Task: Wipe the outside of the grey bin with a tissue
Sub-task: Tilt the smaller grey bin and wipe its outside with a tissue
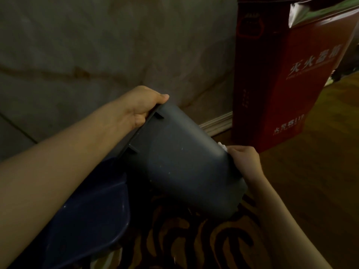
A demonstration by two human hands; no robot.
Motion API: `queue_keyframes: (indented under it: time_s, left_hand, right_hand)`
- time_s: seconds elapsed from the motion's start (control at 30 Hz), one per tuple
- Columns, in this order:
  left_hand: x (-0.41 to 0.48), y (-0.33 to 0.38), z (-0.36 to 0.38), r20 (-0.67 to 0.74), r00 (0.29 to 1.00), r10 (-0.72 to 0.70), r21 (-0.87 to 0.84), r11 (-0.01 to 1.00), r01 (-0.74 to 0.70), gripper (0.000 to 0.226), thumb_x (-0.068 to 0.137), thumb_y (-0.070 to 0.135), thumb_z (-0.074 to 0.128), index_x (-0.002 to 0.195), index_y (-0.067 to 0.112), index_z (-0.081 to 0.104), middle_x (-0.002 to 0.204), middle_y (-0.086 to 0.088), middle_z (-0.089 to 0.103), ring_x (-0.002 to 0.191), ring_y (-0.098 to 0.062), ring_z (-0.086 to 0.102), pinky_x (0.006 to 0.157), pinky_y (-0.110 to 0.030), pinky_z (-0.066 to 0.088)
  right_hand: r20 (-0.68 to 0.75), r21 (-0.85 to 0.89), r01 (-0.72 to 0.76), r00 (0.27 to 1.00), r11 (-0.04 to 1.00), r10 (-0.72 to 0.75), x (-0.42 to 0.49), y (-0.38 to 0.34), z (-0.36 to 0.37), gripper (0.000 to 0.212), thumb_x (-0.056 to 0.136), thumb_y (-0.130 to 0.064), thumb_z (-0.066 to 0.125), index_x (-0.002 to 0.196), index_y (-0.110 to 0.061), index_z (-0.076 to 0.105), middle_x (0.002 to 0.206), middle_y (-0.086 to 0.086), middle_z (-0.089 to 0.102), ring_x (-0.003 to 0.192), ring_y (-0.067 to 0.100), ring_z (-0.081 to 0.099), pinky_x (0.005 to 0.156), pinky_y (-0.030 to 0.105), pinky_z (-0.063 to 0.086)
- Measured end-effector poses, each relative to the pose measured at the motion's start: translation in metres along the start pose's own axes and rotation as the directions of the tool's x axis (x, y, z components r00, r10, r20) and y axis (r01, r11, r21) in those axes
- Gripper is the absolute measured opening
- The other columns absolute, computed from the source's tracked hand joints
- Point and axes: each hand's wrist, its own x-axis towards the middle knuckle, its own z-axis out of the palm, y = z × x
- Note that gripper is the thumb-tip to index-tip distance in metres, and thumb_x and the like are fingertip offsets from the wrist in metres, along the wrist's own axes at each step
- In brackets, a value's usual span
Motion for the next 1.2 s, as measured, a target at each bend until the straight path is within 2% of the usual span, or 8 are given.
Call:
queue_keyframes:
  time_s: [0.2, 0.3, 0.43, 0.53, 0.7, 0.8, 1.07, 1.2]
  left_hand:
    - [0.005, 0.000, 0.001, -0.031, 0.998, -0.059, -0.041, 0.998, 0.057, 0.019, 0.091, 0.011, 0.048, 0.073, 0.007, 0.055, 0.070, -0.005, 0.056, 0.046, -0.009, 0.060, 0.039, -0.018, 0.051]
    - [0.010, -0.002, -0.001, -0.073, 0.991, -0.108, -0.091, 0.991, 0.101, 0.020, 0.092, 0.013, 0.046, 0.074, 0.008, 0.054, 0.073, -0.004, 0.057, 0.063, -0.013, 0.056, 0.049, -0.022, 0.053]
    - [0.014, -0.003, -0.003, -0.087, 0.987, -0.139, -0.136, 0.983, 0.126, 0.023, 0.093, 0.014, 0.044, 0.072, 0.009, 0.051, 0.074, -0.002, 0.055, 0.079, -0.016, 0.054, 0.084, -0.028, 0.046]
    - [0.015, -0.001, -0.002, -0.070, 0.986, -0.150, -0.104, 0.984, 0.142, 0.028, 0.094, 0.016, 0.042, 0.067, 0.011, 0.049, 0.052, 0.000, 0.060, 0.064, -0.013, 0.051, 0.066, -0.025, 0.049]
    - [0.022, 0.002, -0.002, -0.052, 0.986, -0.157, -0.088, 0.984, 0.152, 0.020, 0.094, 0.016, 0.043, 0.078, 0.013, 0.055, 0.072, -0.002, 0.055, 0.070, -0.015, 0.054, 0.081, -0.032, 0.046]
    - [0.025, 0.002, -0.005, -0.029, 0.989, -0.145, -0.122, 0.982, 0.141, 0.025, 0.094, 0.018, 0.043, 0.072, 0.012, 0.053, 0.073, -0.002, 0.056, 0.065, -0.013, 0.055, 0.062, -0.026, 0.052]
    - [-0.018, -0.012, -0.039, 0.376, 0.922, -0.091, 0.022, 0.996, 0.090, 0.029, 0.082, 0.021, 0.052, 0.108, 0.014, 0.062, 0.091, -0.004, 0.073, 0.075, -0.013, 0.072, 0.068, -0.029, 0.060]
    - [-0.028, -0.022, -0.027, 0.358, 0.931, -0.065, 0.035, 0.998, 0.056, 0.046, 0.087, 0.001, 0.046, 0.126, 0.025, 0.050, 0.106, -0.002, 0.069, 0.078, -0.012, 0.070, 0.074, -0.032, 0.056]
  right_hand:
    - [-0.332, -0.098, 0.366, 0.865, 0.926, -0.377, -0.047, -0.037, 0.041, 0.020, 0.090, -0.013, 0.056, 0.103, -0.021, 0.068, 0.092, -0.006, 0.069, 0.083, 0.009, 0.049, 0.070, 0.017, 0.040]
    - [-0.262, -0.184, 0.625, 0.712, 0.758, -0.651, -0.080, -0.070, 0.079, 0.028, 0.085, -0.006, 0.059, 0.111, -0.015, 0.065, 0.117, 0.000, 0.065, 0.090, 0.009, 0.043, 0.076, 0.010, 0.029]
    - [-0.221, -0.136, 0.784, 0.573, 0.606, -0.789, -0.098, -0.091, 0.112, 0.025, 0.086, -0.003, 0.061, 0.111, -0.001, 0.065, 0.117, 0.009, 0.065, 0.080, 0.021, 0.050, 0.072, 0.026, 0.046]
    - [-0.202, -0.179, 0.797, 0.544, 0.577, -0.814, -0.084, -0.081, 0.103, 0.027, 0.086, -0.006, 0.061, 0.112, -0.001, 0.065, 0.118, 0.009, 0.066, 0.078, 0.024, 0.052, 0.072, 0.028, 0.046]
    - [-0.334, -0.228, 0.585, 0.704, 0.779, -0.626, -0.056, -0.020, 0.063, 0.032, 0.083, -0.005, 0.061, 0.114, -0.011, 0.064, 0.120, 0.006, 0.065, 0.091, 0.020, 0.054, 0.081, 0.022, 0.041]
    - [-0.394, -0.248, 0.370, 0.805, 0.895, -0.442, -0.040, 0.010, 0.043, 0.028, 0.087, -0.010, 0.060, 0.116, -0.013, 0.063, 0.121, 0.001, 0.064, 0.097, 0.016, 0.053, 0.081, 0.024, 0.044]
    - [-0.423, -0.267, 0.237, 0.842, 0.934, -0.334, -0.015, 0.019, 0.033, 0.026, 0.091, -0.016, 0.055, 0.115, -0.010, 0.065, 0.119, 0.000, 0.066, 0.089, 0.008, 0.041, 0.076, 0.021, 0.034]
    - [-0.422, -0.230, 0.217, 0.857, 0.949, -0.298, -0.010, 0.016, 0.030, 0.025, 0.091, -0.014, 0.055, 0.114, -0.010, 0.064, 0.118, 0.000, 0.067, 0.088, 0.009, 0.042, 0.075, 0.022, 0.033]
